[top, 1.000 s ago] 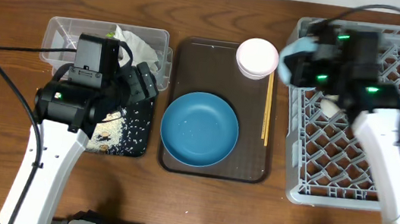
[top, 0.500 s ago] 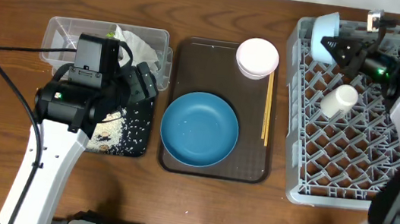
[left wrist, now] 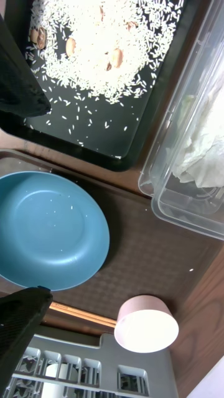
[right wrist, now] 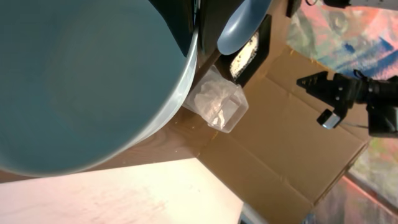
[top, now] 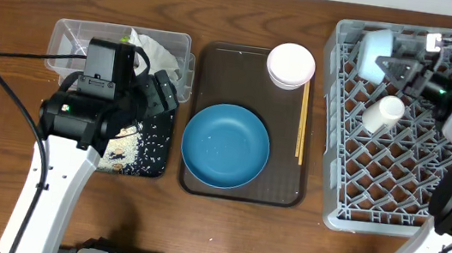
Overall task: Sort waste into correct bins and load items into the dishwasher rack
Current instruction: 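Set the light-blue bowl in the rack's upper area and release, then move the right gripper left and grasp the pink bowl rim, then carry the pink bowl right into the rack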
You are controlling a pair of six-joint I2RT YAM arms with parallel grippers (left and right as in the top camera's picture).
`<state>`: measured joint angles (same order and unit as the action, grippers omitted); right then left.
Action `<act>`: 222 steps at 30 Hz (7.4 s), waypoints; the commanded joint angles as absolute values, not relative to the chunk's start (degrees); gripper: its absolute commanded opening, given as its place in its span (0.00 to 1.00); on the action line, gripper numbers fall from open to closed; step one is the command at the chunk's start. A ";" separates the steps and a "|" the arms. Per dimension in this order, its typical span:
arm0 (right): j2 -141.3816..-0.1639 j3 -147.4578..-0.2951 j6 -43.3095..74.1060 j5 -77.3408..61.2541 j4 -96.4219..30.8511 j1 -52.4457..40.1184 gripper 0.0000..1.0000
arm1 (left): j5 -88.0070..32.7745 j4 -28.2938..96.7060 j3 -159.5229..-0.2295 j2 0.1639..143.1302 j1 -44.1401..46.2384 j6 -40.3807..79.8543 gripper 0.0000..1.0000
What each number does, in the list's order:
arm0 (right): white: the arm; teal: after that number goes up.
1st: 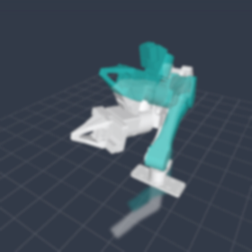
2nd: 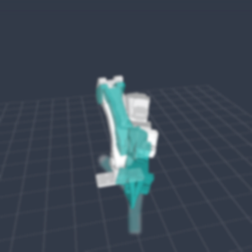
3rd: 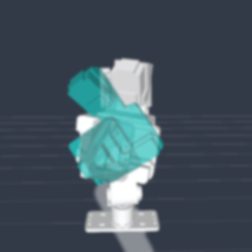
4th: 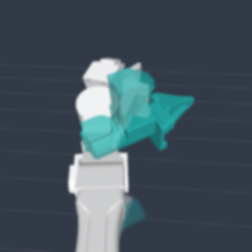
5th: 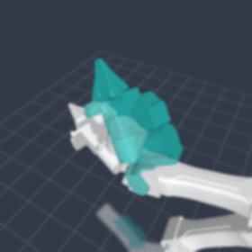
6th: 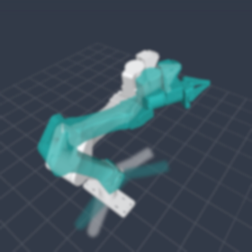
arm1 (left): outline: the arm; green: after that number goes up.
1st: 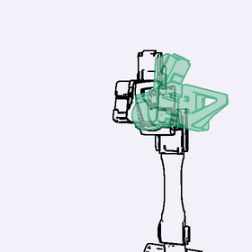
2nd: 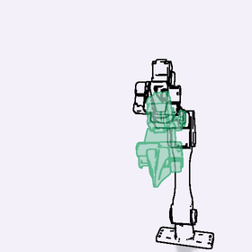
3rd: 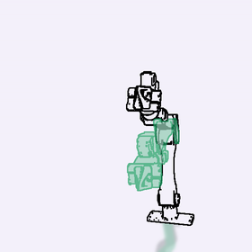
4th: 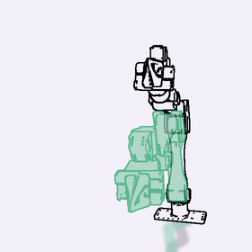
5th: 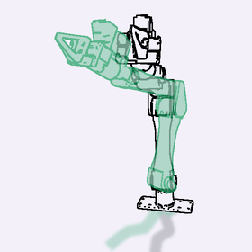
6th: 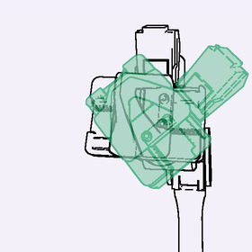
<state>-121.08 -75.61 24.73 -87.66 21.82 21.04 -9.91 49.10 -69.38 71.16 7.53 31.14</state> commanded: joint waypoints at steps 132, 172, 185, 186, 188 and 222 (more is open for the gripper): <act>-123.72 -88.84 3.79 -7.05 -24.71 -23.33 0.38 | -9.58 49.25 -70.63 71.37 7.25 30.72 0.90; -82.94 -88.99 -11.57 -51.18 -72.55 -4.67 0.01 | -9.58 49.23 -70.63 71.37 7.25 30.72 0.90; -82.94 -71.61 -24.99 -69.12 -75.83 15.20 0.01 | -9.58 49.23 -70.63 71.37 7.25 30.72 0.90; -82.94 -69.73 -24.99 -69.49 -75.07 16.88 0.01 | -9.58 49.23 -70.63 71.37 7.25 30.72 0.90; -82.94 -66.41 -24.97 -70.24 -72.95 20.03 0.01 | -9.58 49.23 -70.63 71.37 7.25 30.72 0.90; -99.11 -55.40 -20.73 -89.41 -54.57 30.57 0.01 | -9.58 49.23 -70.63 71.37 7.25 30.72 0.90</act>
